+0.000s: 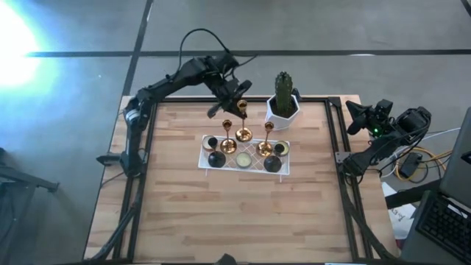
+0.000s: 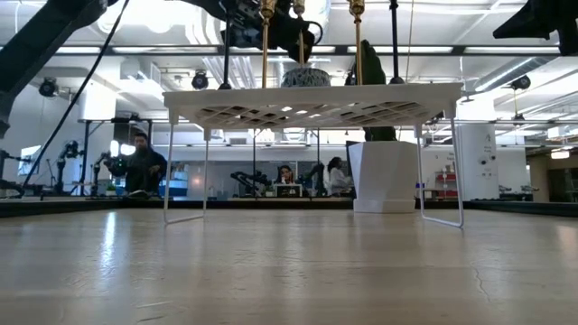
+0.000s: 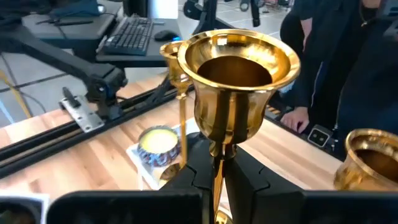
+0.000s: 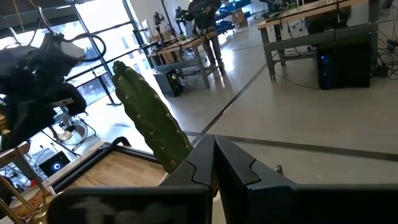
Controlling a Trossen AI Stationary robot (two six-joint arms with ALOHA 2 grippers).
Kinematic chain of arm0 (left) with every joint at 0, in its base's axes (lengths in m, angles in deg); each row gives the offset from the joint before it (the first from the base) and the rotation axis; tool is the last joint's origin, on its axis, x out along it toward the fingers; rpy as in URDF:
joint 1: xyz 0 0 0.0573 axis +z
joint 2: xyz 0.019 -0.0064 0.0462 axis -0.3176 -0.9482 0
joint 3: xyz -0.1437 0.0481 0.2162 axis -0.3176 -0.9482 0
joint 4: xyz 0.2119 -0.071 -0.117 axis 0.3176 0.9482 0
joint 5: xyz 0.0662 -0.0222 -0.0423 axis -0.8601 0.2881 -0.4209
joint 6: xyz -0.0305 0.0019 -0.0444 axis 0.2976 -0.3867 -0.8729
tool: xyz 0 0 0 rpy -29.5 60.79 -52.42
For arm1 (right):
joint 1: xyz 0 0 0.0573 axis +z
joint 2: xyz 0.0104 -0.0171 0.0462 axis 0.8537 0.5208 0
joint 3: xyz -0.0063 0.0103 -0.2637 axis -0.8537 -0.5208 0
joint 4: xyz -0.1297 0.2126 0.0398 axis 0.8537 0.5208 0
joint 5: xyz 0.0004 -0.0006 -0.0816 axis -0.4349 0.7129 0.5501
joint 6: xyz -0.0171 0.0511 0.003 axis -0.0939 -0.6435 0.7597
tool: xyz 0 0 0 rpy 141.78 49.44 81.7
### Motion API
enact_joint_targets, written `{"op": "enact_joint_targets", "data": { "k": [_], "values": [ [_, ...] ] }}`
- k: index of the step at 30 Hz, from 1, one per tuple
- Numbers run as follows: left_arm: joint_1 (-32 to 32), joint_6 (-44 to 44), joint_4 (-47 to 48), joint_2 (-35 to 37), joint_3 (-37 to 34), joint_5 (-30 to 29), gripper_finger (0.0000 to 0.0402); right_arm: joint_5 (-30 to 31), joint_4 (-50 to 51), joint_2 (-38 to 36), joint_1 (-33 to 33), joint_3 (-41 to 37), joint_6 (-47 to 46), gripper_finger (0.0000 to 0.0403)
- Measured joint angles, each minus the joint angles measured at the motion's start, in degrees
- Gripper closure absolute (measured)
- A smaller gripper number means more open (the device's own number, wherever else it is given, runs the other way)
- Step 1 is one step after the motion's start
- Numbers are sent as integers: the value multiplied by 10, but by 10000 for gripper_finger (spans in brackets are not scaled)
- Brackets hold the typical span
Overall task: Pick & Place candle stick holders
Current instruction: Put the gold candle holder on the shelf
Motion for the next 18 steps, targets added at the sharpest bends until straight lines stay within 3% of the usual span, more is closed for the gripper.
{"op": "enact_joint_targets", "data": {
  "k": [18],
  "values": [
    [-31, 31, 14, 0, -12, -3, 382, 0, 0, 0, 0, 0, 0, 394]
  ]
}}
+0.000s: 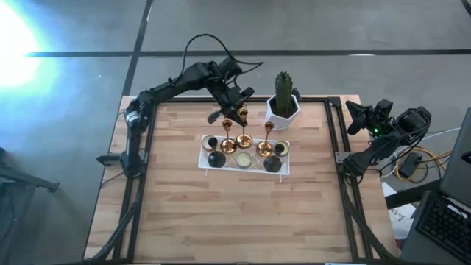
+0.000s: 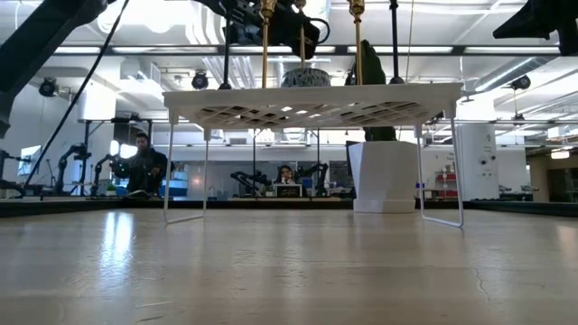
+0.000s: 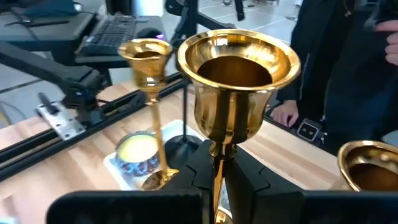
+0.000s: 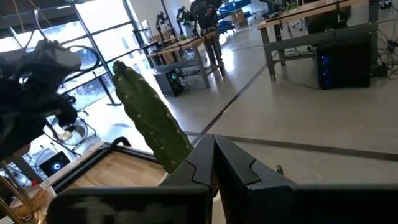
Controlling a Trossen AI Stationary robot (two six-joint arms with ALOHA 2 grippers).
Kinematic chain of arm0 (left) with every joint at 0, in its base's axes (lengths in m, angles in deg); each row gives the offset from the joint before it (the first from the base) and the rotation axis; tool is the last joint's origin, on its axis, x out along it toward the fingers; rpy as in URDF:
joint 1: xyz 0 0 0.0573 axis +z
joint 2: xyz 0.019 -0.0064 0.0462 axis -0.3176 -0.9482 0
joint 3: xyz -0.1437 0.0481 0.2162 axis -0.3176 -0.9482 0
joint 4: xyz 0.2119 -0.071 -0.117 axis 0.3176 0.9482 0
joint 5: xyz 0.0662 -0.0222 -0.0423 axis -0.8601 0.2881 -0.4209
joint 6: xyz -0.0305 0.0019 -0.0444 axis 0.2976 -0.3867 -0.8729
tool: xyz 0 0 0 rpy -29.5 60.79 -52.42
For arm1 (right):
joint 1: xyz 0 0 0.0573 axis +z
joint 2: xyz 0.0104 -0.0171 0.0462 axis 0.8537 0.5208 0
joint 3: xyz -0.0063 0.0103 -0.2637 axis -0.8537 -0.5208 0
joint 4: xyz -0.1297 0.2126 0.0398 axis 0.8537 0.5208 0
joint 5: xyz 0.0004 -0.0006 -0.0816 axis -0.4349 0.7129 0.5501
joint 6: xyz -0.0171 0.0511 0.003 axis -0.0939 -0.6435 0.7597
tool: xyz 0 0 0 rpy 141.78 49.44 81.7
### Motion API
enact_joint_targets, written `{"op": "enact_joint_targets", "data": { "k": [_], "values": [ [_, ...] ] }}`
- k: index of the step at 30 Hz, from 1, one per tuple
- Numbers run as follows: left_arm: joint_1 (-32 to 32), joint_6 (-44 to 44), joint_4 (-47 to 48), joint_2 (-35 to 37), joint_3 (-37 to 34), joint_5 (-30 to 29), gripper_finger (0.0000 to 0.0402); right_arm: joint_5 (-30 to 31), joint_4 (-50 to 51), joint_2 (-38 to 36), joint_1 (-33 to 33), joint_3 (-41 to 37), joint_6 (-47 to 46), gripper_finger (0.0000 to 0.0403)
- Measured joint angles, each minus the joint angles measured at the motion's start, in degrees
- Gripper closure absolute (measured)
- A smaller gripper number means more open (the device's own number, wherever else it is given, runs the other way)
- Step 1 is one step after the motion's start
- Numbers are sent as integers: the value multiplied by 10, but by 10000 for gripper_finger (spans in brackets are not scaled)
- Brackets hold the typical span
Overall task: Pick & Place candle stick holders
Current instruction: Put the gold candle holder on the shelf
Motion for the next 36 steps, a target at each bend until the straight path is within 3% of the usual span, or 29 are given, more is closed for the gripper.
{"op": "enact_joint_targets", "data": {
  "k": [36],
  "values": [
    [-25, 38, -20, 0, -41, 3, 382, 0, -2, 0, 0, 0, 0, 394]
  ]
}}
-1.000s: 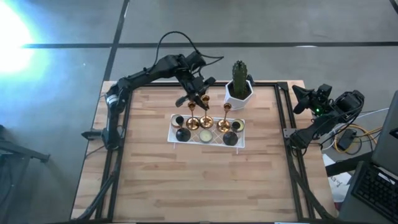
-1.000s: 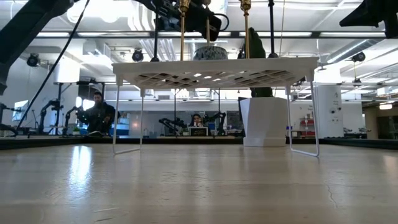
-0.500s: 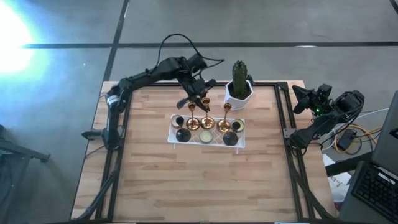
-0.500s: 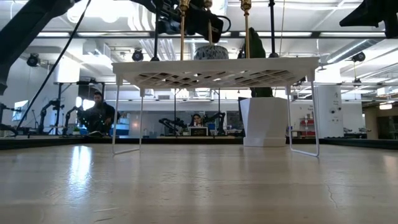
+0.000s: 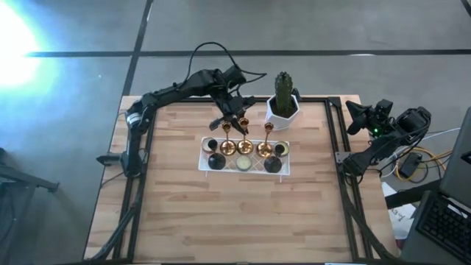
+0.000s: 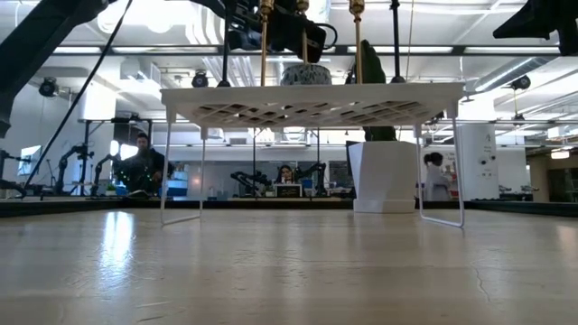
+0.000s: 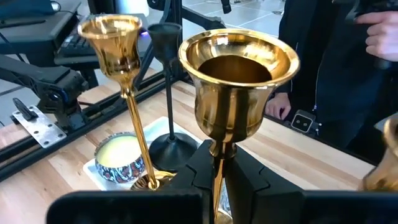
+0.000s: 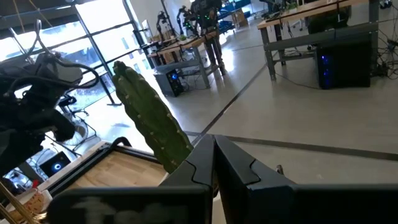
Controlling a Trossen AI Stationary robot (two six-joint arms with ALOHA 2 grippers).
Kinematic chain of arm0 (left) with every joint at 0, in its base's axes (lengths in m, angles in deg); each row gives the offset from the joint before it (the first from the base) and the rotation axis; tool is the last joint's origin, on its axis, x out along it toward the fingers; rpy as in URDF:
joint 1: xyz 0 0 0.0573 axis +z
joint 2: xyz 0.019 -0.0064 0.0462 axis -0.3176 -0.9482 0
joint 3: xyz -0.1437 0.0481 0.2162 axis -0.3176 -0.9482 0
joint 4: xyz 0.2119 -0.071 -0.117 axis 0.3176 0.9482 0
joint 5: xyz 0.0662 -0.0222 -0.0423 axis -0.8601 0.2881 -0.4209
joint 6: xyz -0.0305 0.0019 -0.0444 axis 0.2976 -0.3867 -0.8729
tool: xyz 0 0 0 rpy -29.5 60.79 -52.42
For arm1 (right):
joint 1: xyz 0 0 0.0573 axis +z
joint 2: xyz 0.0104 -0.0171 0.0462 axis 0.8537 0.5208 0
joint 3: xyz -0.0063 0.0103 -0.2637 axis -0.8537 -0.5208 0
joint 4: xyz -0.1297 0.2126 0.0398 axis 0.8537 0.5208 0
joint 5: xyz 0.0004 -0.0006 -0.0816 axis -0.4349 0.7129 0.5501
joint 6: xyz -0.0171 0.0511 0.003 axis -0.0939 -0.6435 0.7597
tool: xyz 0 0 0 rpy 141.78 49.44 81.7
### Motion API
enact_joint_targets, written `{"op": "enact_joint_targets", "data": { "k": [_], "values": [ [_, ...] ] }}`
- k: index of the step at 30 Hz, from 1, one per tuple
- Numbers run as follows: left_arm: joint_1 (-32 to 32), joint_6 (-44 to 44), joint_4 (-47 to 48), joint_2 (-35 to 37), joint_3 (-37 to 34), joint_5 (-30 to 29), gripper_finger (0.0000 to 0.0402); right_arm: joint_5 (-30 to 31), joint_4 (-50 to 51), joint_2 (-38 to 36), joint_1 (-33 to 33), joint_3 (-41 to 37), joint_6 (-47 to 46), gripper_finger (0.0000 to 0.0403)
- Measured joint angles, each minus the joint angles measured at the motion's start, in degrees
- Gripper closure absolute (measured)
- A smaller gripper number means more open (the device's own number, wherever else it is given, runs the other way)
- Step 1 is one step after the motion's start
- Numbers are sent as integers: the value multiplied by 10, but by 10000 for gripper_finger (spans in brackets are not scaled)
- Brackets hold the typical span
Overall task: Pick & Place candle stick holders
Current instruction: Put the gold candle holder on the shelf
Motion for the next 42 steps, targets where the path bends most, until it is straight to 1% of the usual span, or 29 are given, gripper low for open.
{"op": "enact_joint_targets", "data": {
  "k": [9, 17, 20, 37, 42],
  "values": [
    [-3, 23, -10, 1, -29, 3, 382, 0, 0, 0, 0, 0, 0, 394],
    [-3, 25, -21, 1, -29, -1, 382, 0, 0, 0, 0, 0, 0, 394],
    [-6, 27, -23, 1, -29, -17, 381, 0, 0, 0, 0, 0, 0, 394],
    [-7, 15, -25, 1, -29, -20, 381, 0, 0, 0, 0, 0, 0, 394],
    [-7, -4, -25, 1, -29, -31, 361, 0, 0, 0, 0, 0, 0, 394]
  ]
}}
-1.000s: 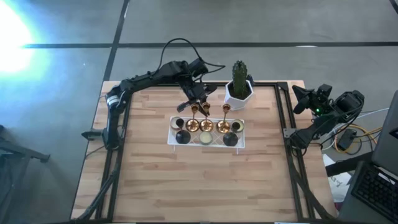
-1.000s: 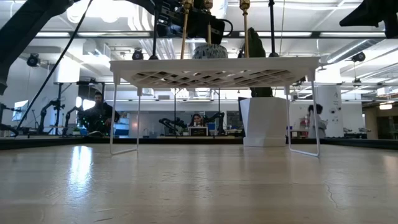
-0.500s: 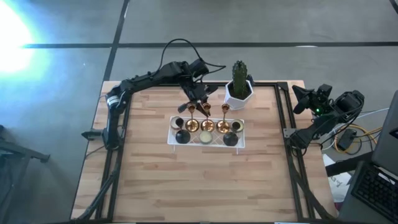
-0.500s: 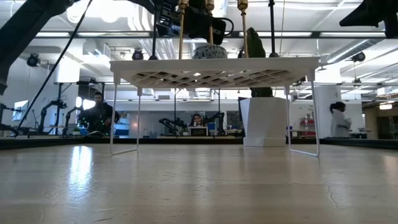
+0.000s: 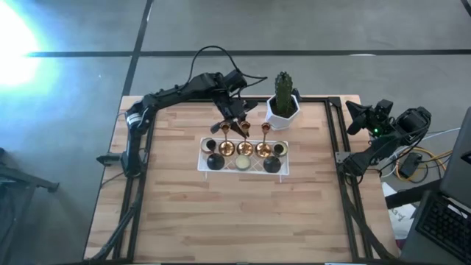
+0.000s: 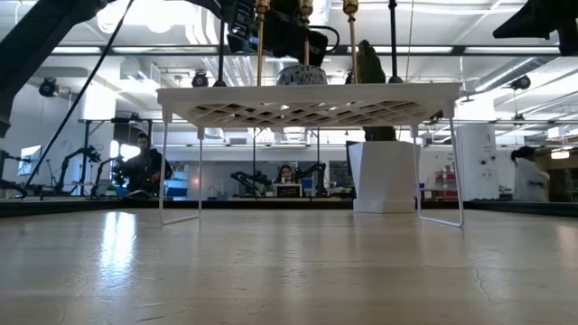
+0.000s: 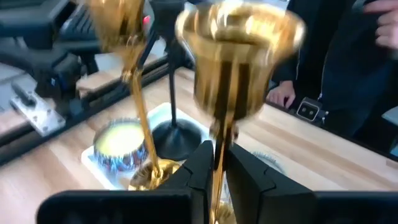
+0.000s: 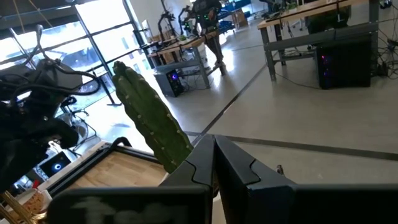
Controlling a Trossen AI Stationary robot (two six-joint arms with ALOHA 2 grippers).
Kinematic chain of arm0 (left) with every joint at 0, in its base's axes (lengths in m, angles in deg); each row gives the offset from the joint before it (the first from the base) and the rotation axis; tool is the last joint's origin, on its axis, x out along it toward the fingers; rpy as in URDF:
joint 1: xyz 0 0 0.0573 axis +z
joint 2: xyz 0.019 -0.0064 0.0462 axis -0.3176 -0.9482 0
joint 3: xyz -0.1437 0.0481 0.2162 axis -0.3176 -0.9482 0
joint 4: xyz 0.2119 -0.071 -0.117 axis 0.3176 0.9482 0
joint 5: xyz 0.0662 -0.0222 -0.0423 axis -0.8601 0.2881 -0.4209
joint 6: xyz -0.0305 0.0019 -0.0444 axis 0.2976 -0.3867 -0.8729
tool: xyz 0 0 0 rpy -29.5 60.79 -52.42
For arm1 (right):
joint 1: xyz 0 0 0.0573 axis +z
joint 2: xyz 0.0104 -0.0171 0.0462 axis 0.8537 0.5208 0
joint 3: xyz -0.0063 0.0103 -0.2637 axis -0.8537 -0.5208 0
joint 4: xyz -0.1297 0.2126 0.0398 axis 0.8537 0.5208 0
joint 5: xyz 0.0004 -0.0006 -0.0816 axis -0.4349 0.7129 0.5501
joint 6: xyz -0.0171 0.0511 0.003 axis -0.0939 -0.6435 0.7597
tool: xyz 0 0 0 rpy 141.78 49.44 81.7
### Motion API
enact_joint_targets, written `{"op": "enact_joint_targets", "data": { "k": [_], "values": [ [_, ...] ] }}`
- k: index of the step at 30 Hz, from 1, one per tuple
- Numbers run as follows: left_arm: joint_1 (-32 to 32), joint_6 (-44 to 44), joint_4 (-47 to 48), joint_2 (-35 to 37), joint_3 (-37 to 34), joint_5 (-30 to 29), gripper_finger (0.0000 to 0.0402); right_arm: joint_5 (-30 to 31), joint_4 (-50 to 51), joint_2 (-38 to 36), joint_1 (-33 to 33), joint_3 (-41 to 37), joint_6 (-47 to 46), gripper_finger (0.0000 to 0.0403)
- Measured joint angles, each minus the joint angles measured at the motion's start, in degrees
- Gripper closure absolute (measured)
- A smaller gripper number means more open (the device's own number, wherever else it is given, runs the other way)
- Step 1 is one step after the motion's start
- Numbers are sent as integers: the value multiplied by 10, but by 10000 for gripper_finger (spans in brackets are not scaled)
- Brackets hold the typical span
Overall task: Pick & Place candle stick holders
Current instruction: Put the gold candle holder on the shelf, then return to Home Position
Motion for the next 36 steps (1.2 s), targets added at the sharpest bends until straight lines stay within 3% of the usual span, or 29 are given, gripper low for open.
{"op": "enact_joint_targets", "data": {
  "k": [7, 14, 21, 29, 36],
  "values": [
    [0, -36, -5, -2, 0, -54, 352, 0, 0, 0, 0, 0, 1, 394],
    [1, -43, -9, -2, 0, -57, 340, 0, 0, 0, 0, 0, 1, 394],
    [1, -58, -9, -2, 0, -65, 307, 0, 0, 0, 0, 0, 0, 394],
    [12, -90, 6, 2, 0, -115, 261, 0, 0, 0, 0, 0, 1, 394],
    [29, -91, 34, 29, 0, -165, 248, 0, 0, 0, 0, 0, 1, 394]
  ]
}}
